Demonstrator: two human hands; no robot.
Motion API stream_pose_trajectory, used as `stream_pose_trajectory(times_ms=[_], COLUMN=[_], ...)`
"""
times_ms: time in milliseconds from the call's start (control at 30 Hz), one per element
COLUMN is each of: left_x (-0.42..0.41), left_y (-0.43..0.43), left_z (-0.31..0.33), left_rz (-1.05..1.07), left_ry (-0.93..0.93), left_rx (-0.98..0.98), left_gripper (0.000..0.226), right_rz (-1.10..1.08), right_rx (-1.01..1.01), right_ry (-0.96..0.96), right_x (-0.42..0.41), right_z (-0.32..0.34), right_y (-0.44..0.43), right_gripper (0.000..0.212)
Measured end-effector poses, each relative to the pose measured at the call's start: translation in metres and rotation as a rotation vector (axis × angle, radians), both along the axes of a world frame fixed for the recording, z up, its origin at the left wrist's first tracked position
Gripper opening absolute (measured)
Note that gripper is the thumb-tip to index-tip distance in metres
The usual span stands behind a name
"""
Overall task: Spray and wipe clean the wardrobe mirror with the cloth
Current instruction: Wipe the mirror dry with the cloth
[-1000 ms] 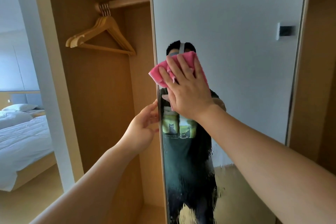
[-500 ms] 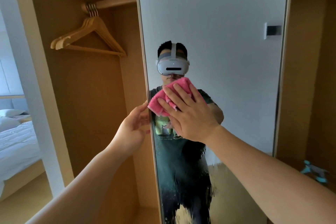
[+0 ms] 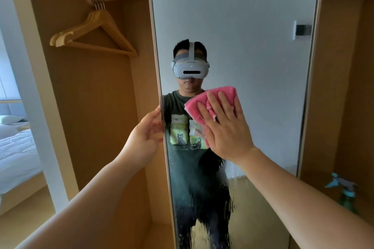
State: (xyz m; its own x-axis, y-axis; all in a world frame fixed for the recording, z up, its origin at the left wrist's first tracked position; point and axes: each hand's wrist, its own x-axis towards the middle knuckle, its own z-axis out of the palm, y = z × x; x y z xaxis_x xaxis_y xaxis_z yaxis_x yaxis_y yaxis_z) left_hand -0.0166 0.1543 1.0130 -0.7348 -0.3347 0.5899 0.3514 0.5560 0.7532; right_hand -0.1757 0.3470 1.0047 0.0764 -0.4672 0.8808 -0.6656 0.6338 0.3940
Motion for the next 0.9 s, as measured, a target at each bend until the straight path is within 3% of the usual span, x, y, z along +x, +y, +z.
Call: stream_pose_trajectory(times_ms=[367,700,900], left_x=[0.002,0.005,0.003], left_y=[0.003,0.011,0.01], left_z=[0.0,0.002,-0.002], left_rz=[0.036,0.042,0.043], left_ry=[-0.001,-0.002,-0.002], left_rx=[-0.035,-0.033,-0.041], left_gripper=[0.089,0.09,0.091], right_rz=[0.039,0.035,-0.011], right_rx=[0.036,0.094,0.029], right_ry=[0.025,0.049,0.055], right_x=[-0.008,-0.017,-0.023], right_z=[-0.081,-0.058,-0.011], right_y=[0.027,0.04,0.047], right_gripper=[0.063,0.065,0.058])
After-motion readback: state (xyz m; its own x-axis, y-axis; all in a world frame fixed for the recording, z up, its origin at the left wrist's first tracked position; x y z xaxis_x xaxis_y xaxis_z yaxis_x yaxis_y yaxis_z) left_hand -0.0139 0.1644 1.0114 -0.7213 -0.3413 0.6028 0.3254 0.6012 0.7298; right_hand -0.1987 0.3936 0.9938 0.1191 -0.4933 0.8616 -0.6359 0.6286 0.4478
